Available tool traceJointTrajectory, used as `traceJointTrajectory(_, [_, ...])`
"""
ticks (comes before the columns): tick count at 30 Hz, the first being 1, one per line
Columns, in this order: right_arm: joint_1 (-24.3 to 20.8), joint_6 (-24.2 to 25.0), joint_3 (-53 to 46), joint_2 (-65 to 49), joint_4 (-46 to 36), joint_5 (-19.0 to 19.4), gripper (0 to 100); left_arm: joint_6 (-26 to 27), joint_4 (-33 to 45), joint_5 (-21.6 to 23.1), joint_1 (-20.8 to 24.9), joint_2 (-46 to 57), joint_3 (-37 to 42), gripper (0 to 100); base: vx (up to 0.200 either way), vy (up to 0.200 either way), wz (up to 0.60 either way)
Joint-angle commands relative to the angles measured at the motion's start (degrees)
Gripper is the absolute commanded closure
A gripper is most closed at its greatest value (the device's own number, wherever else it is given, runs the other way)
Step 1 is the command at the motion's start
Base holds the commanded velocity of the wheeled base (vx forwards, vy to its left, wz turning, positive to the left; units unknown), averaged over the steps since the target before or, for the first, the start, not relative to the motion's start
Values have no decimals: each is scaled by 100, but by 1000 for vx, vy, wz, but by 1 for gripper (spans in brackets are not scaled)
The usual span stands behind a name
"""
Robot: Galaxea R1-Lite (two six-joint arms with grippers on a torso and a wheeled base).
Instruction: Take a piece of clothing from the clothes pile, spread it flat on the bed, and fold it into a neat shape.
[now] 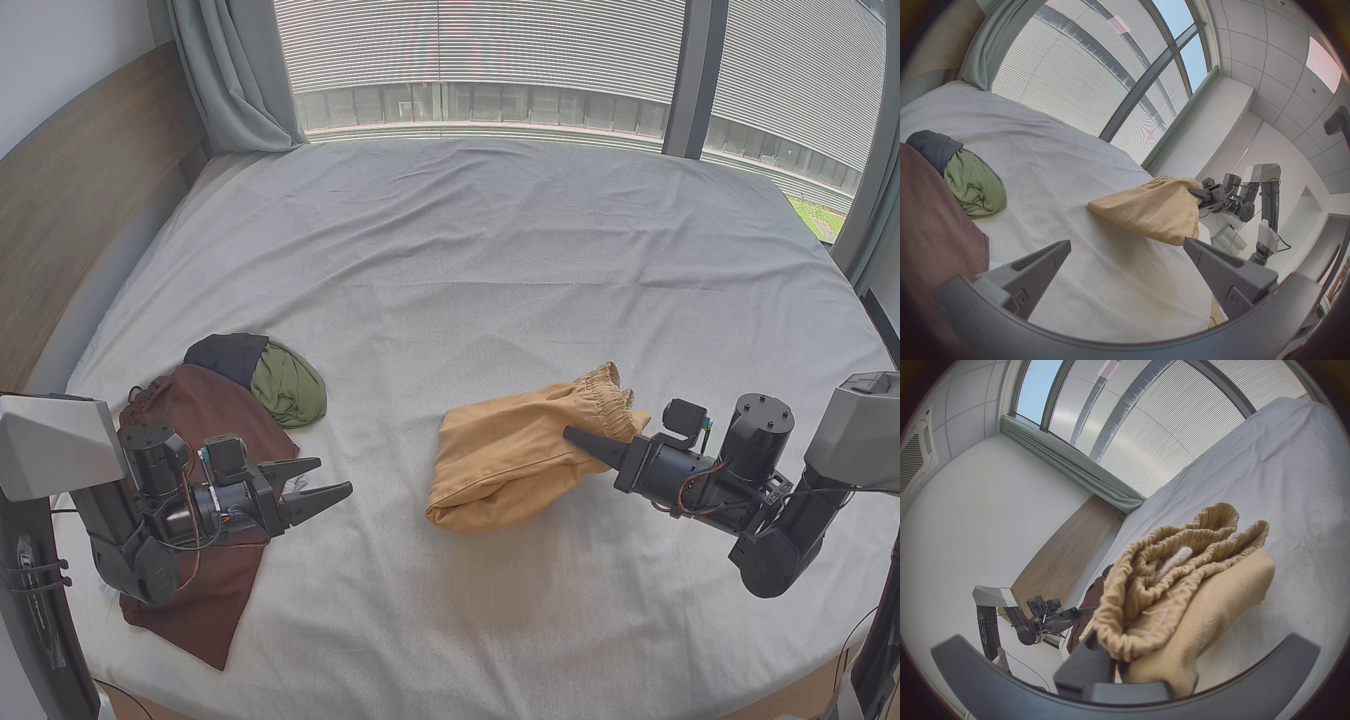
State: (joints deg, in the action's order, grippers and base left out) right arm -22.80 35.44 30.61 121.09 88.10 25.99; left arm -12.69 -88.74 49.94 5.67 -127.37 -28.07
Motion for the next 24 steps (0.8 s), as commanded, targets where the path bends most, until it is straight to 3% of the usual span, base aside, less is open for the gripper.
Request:
traceJointTrajectory(1, [3,7,85,-77,-3,3,100,3,-3,-2,4,10,13,0,0,0,0])
traceJointTrajectory(4, [3,-2,85,-85,5,29,100,-5,-3,-2,4,1,13,0,0,0,0])
traceJointTrajectory(5, [21,7,129,-226,-3,213,100,-5,-3,-2,4,1,13,0,0,0,0])
traceJointTrajectory(12, [109,16,481,-332,-135,249,100,-5,-3,-2,-4,1,4,0,0,0,0])
traceJointTrajectory(24, [179,139,1632,-340,-1155,266,100,-5,-3,-2,-4,1,4,0,0,0,0])
